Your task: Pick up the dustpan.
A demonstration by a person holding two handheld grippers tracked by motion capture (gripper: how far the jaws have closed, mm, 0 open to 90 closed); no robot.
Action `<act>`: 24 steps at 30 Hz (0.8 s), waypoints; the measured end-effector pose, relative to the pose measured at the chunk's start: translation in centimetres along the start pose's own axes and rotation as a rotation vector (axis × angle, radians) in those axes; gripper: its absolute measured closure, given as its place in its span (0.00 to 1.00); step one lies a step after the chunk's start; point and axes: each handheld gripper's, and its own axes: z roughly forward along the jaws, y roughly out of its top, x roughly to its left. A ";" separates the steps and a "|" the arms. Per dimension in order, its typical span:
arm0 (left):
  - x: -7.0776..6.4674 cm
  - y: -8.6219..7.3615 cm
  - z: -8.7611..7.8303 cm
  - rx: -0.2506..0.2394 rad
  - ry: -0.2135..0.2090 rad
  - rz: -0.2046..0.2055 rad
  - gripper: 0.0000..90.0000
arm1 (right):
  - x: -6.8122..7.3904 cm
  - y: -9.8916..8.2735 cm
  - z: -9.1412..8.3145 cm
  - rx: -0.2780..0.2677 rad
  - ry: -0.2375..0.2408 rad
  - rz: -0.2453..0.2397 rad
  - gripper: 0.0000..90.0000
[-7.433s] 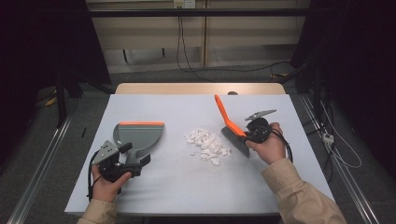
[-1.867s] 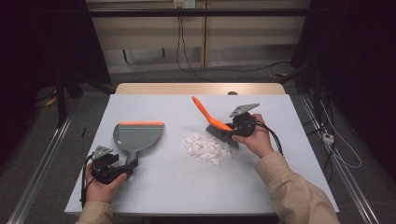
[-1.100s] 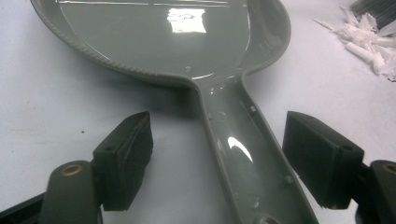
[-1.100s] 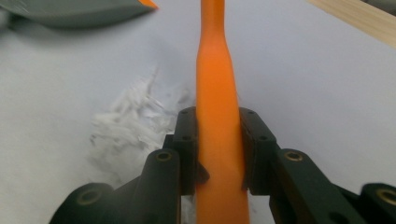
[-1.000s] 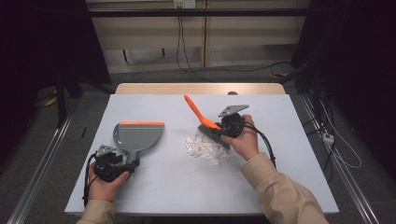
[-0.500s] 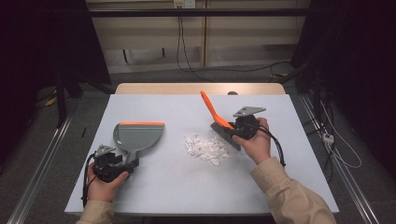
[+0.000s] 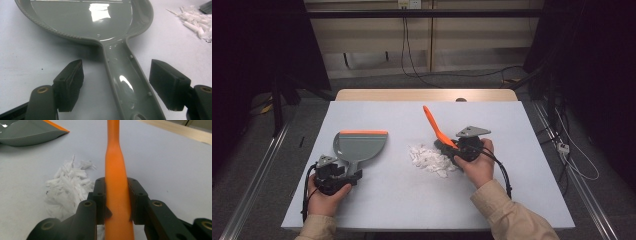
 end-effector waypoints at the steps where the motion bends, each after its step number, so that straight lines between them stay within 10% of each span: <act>1: 0.0 0.0 0.1 -0.007 0.004 -0.005 0.32 | 0.2 0.1 0.3 -0.003 0.005 0.003 0.79; 14: 0.3 0.4 -0.1 0.012 0.012 -0.015 0.48 | 0.3 2.3 1.6 -0.042 0.042 -0.040 0.79; 24: -0.4 1.8 0.3 0.052 0.095 0.024 0.49 | 0.3 2.3 1.4 -0.036 0.045 -0.045 0.79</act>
